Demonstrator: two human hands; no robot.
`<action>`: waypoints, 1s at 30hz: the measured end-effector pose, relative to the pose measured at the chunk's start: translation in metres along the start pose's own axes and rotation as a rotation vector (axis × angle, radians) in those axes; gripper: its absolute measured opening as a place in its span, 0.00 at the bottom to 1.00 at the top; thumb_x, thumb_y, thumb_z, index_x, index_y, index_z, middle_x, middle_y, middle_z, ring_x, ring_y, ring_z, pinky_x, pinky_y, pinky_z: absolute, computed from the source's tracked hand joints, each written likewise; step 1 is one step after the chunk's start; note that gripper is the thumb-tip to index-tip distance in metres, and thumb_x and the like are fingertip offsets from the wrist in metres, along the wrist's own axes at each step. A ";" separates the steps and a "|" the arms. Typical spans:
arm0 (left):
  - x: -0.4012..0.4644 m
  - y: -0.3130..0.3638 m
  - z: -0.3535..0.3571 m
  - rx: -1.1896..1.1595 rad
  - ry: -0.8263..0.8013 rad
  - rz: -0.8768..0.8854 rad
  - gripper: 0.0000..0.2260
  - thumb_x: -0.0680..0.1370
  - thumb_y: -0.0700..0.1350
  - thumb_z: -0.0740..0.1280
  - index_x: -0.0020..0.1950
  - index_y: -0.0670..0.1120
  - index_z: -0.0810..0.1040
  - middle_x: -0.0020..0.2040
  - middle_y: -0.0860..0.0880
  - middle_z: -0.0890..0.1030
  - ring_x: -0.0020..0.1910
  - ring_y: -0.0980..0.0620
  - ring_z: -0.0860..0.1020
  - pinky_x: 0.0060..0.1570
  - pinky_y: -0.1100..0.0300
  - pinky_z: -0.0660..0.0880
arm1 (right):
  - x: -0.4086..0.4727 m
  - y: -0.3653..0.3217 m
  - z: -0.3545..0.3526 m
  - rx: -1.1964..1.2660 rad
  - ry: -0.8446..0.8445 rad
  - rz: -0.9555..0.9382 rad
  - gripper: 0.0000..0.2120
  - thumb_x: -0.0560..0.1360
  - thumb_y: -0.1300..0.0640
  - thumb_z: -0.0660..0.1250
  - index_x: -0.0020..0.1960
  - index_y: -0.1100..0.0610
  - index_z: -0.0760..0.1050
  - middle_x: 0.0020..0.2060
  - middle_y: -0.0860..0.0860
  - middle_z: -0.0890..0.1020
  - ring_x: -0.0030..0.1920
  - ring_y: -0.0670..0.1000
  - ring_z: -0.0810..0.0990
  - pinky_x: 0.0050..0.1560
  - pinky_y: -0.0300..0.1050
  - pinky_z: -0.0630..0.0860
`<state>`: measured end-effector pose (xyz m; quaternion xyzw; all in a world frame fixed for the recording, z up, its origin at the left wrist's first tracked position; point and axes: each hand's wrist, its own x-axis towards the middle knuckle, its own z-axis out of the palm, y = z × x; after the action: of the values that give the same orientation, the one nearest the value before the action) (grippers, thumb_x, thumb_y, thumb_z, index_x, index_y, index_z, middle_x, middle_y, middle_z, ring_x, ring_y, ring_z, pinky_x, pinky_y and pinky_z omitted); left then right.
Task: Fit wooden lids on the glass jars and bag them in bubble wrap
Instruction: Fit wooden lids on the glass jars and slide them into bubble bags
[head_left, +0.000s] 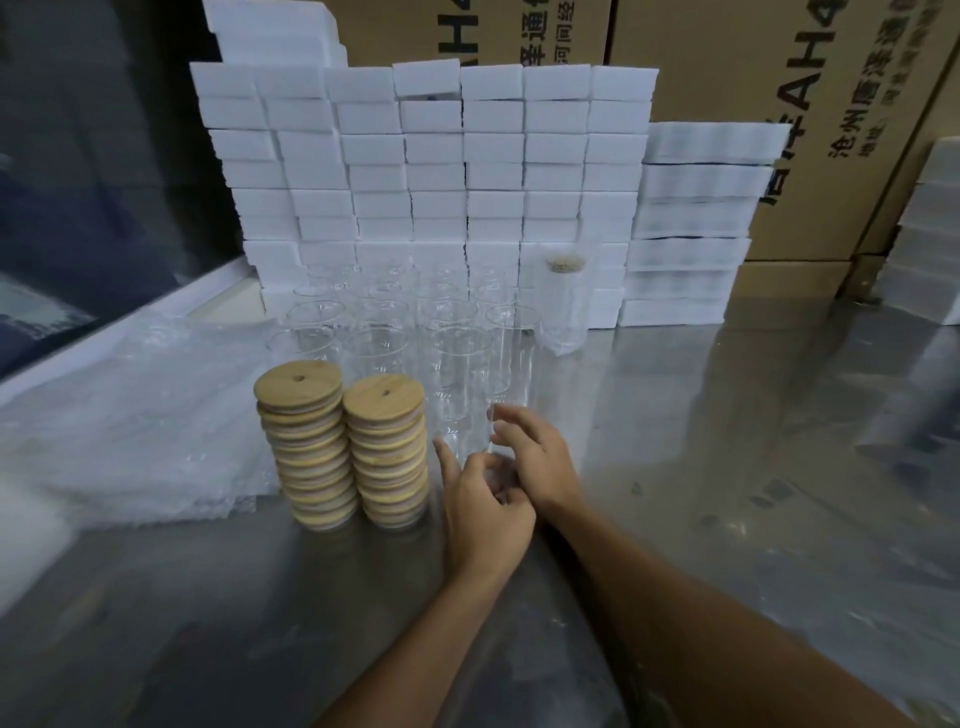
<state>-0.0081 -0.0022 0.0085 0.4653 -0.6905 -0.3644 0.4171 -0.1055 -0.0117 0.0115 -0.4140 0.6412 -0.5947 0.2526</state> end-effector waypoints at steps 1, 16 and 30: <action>-0.001 -0.001 0.000 -0.011 -0.001 0.006 0.14 0.73 0.37 0.68 0.39 0.57 0.70 0.80 0.44 0.50 0.46 0.47 0.83 0.50 0.54 0.77 | -0.002 0.000 0.000 0.021 0.010 0.005 0.14 0.81 0.57 0.64 0.66 0.53 0.78 0.59 0.46 0.83 0.61 0.46 0.80 0.67 0.53 0.76; -0.022 -0.011 -0.006 -0.097 0.106 0.080 0.19 0.67 0.34 0.67 0.49 0.54 0.68 0.50 0.43 0.79 0.34 0.60 0.77 0.46 0.55 0.76 | -0.025 -0.001 -0.011 0.044 0.149 0.002 0.13 0.83 0.52 0.63 0.64 0.53 0.80 0.61 0.49 0.81 0.61 0.47 0.78 0.65 0.45 0.73; -0.018 -0.005 -0.003 -0.108 0.083 -0.003 0.32 0.68 0.39 0.71 0.70 0.46 0.64 0.41 0.51 0.79 0.39 0.71 0.74 0.39 0.70 0.62 | -0.034 -0.004 -0.009 0.008 0.211 -0.038 0.19 0.79 0.39 0.53 0.53 0.46 0.79 0.43 0.44 0.78 0.48 0.45 0.77 0.61 0.50 0.75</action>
<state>0.0007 0.0131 0.0009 0.4579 -0.6512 -0.3823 0.4692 -0.0942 0.0222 0.0114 -0.3600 0.6538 -0.6424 0.1740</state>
